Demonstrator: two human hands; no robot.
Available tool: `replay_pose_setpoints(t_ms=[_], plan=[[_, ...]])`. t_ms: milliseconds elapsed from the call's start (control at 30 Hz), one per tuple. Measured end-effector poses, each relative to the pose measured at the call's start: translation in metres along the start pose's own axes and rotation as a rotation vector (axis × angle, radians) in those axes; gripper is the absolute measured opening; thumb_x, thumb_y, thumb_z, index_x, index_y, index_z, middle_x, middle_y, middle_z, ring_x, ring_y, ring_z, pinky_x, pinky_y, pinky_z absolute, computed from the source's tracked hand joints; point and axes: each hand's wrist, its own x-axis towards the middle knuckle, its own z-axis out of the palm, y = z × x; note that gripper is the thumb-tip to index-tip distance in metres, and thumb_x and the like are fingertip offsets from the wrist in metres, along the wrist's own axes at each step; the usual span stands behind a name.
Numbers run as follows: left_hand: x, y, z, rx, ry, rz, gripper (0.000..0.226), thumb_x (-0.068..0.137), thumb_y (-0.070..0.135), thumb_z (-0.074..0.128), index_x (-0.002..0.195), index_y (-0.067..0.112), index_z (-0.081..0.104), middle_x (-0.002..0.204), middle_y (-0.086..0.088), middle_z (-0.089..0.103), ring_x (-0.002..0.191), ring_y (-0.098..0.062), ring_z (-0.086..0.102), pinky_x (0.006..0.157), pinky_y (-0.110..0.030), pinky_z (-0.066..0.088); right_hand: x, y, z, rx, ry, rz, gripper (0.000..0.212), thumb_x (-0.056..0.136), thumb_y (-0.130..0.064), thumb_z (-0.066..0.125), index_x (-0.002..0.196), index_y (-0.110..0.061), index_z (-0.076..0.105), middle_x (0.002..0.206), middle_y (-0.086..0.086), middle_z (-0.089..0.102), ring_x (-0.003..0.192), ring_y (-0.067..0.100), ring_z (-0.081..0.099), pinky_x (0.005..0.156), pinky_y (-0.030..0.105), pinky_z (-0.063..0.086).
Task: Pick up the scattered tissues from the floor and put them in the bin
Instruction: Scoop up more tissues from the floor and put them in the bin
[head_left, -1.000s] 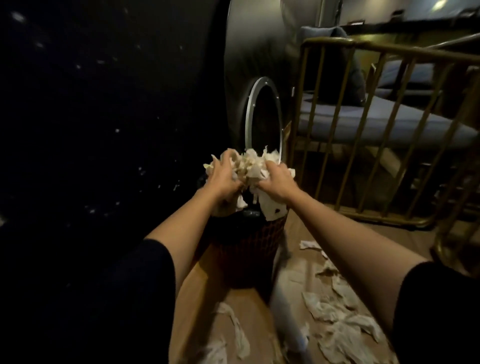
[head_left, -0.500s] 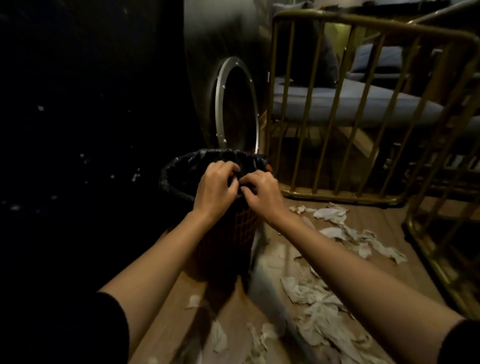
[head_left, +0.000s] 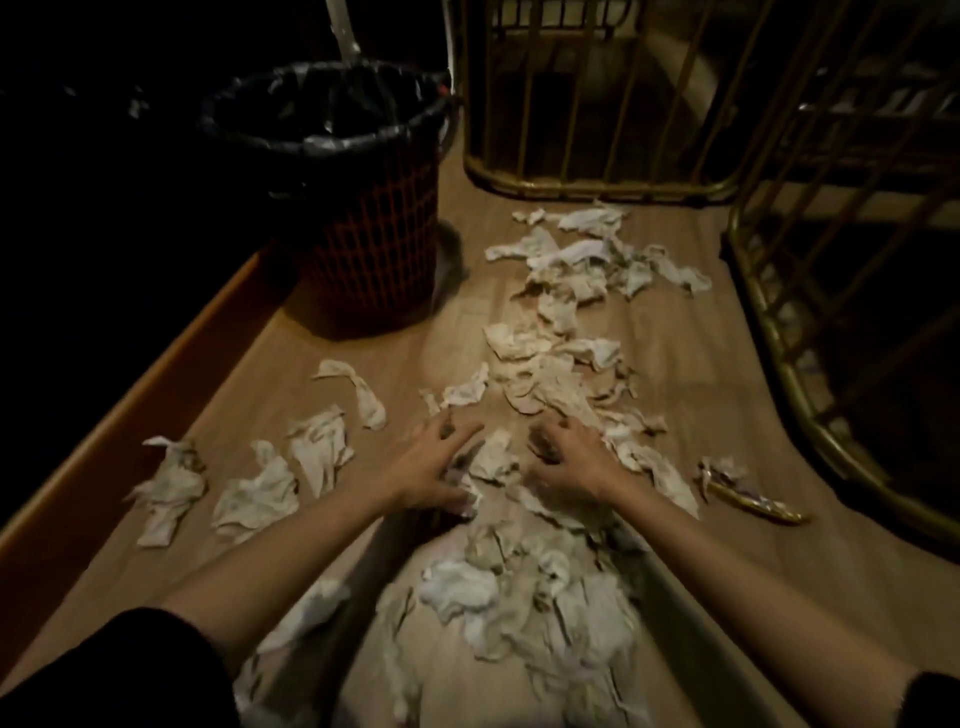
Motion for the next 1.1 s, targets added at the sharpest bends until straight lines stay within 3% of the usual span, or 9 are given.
replay_pose_setpoints(t_ms=[67,133,267,367,467,667,800,967,1100], plan=[[0.000,0.008,0.015,0.009,-0.067,-0.005,0.097,0.071,0.056,0.069,0.144,0.047,0.005,0.159,-0.011,-0.007,0.146,-0.034,0.004,0.116,-0.050,0.022,-0.023,0.008,0.009,-0.043,-0.056,0.015,0.065,0.079,-0.058,0.057,0.135,-0.037,0.032,0.143,0.012,0.033,0.133,0.038,0.025,0.107,0.049,0.031],[0.001,0.019,0.023,0.092,-0.097,0.015,0.090,0.072,0.055,0.069,0.142,0.049,0.012,0.158,-0.011,0.004,0.144,-0.035,0.011,0.114,-0.050,0.026,-0.046,0.006,0.011,0.041,-0.112,0.006,0.073,0.077,-0.060,0.059,0.139,-0.041,0.025,0.150,0.008,0.025,0.137,0.034,0.022,0.111,0.049,0.028],[0.001,0.038,0.042,0.134,0.083,0.135,0.046,0.080,0.023,0.065,0.125,0.019,0.054,0.123,-0.014,0.046,0.113,-0.034,0.046,0.089,-0.038,0.046,-0.088,0.002,0.025,-0.064,-0.163,-0.060,0.078,0.076,-0.052,0.064,0.140,-0.042,0.021,0.148,0.002,0.025,0.132,0.031,0.025,0.103,0.052,0.037],[-0.005,0.046,0.060,0.024,0.150,0.170,0.029,0.077,-0.001,0.059,0.104,0.005,0.067,0.105,-0.016,0.058,0.097,-0.033,0.056,0.076,-0.034,0.048,-0.117,0.004,0.056,-0.145,0.069,-0.119,0.053,0.085,-0.030,0.060,0.133,-0.038,0.038,0.146,0.006,0.030,0.121,0.033,0.034,0.095,0.051,0.043],[-0.010,0.051,0.065,-0.057,0.232,0.164,0.025,0.075,-0.006,0.058,0.093,0.001,0.072,0.099,-0.016,0.066,0.092,-0.030,0.062,0.074,-0.031,0.050,-0.126,0.015,0.071,0.025,0.222,-0.226,0.036,0.085,-0.007,0.057,0.118,-0.019,0.060,0.130,0.013,0.052,0.106,0.032,0.048,0.084,0.042,0.048],[-0.012,0.041,0.030,-0.298,0.447,0.158,0.019,0.075,0.001,0.063,0.087,0.013,0.071,0.081,-0.001,0.064,0.068,-0.014,0.054,0.063,-0.030,0.041,-0.102,0.033,0.021,0.150,0.367,-0.144,0.022,0.083,-0.004,0.062,0.101,-0.014,0.070,0.106,0.010,0.065,0.098,0.023,0.057,0.078,0.023,0.035],[-0.043,0.066,0.038,-0.243,0.389,0.282,0.018,0.078,0.002,0.062,0.091,0.012,0.068,0.092,-0.005,0.062,0.085,-0.019,0.057,0.073,-0.030,0.045,-0.127,0.040,0.012,0.170,0.434,-0.110,0.029,0.084,-0.007,0.059,0.109,-0.019,0.064,0.119,0.010,0.058,0.111,0.024,0.050,0.086,0.029,0.036],[-0.082,0.069,0.080,0.181,0.165,0.332,0.041,0.081,0.036,0.054,0.117,0.017,0.055,0.121,-0.007,0.054,0.112,-0.027,0.049,0.089,-0.039,0.047,-0.185,0.032,0.056,-0.036,-0.108,0.006,0.072,0.079,-0.062,0.054,0.138,-0.049,0.016,0.157,0.000,0.004,0.141,0.034,0.003,0.108,0.062,0.023],[-0.100,0.059,0.103,0.277,0.097,0.291,0.059,0.082,0.043,0.057,0.136,0.032,0.036,0.139,-0.008,0.045,0.123,-0.031,0.044,0.088,-0.047,0.049,-0.204,0.017,0.087,-0.187,-0.023,-0.101,0.072,0.087,-0.044,0.055,0.142,-0.044,0.009,0.155,0.008,0.013,0.132,0.037,0.019,0.103,0.052,0.031]])
